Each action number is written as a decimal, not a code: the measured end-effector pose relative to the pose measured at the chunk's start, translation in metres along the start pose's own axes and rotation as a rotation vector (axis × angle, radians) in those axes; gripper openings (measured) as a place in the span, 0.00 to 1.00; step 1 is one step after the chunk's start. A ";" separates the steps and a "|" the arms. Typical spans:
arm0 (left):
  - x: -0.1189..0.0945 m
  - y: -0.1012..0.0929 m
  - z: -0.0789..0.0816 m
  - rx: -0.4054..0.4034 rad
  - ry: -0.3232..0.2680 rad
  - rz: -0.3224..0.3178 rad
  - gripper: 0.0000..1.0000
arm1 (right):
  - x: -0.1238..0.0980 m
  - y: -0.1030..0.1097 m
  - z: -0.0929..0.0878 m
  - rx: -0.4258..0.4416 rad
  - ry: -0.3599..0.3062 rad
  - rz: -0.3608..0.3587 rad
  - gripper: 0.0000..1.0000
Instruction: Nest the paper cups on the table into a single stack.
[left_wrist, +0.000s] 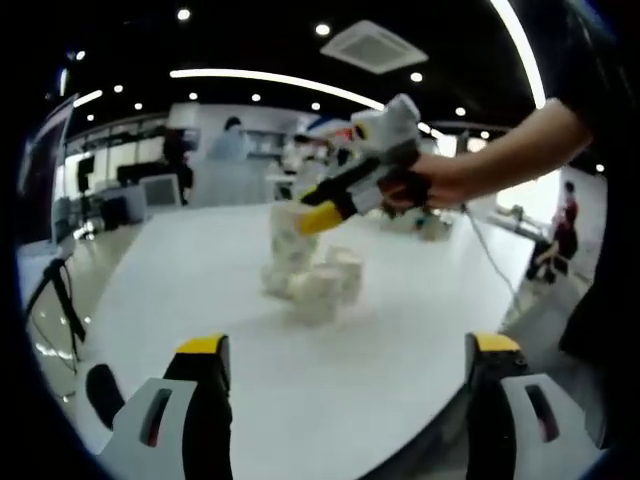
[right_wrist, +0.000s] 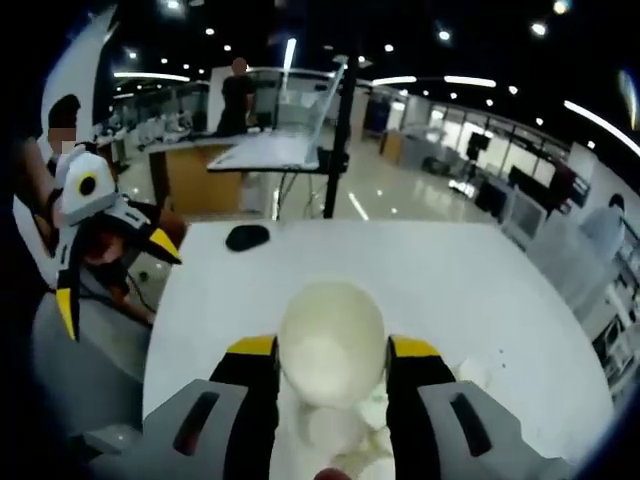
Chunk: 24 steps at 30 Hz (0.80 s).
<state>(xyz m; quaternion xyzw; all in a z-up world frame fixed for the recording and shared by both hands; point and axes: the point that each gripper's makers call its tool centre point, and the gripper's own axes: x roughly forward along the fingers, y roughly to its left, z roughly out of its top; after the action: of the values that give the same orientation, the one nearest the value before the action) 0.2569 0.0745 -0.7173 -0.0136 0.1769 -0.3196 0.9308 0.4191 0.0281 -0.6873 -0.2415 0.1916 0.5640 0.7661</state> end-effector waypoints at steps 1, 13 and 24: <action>0.000 0.001 0.000 0.001 0.002 0.002 0.98 | -0.001 0.001 0.000 0.002 -0.001 -0.001 0.38; 0.000 0.003 0.001 0.006 0.000 -0.004 0.98 | -0.022 0.010 -0.005 0.013 -0.009 -0.010 0.37; 0.004 0.000 0.000 0.006 0.008 -0.021 0.98 | -0.039 0.022 -0.011 0.026 -0.013 -0.001 0.37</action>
<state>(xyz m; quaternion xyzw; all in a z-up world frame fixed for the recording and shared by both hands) 0.2591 0.0721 -0.7185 -0.0113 0.1794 -0.3298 0.9268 0.3862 -0.0034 -0.6773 -0.2281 0.1935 0.5627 0.7706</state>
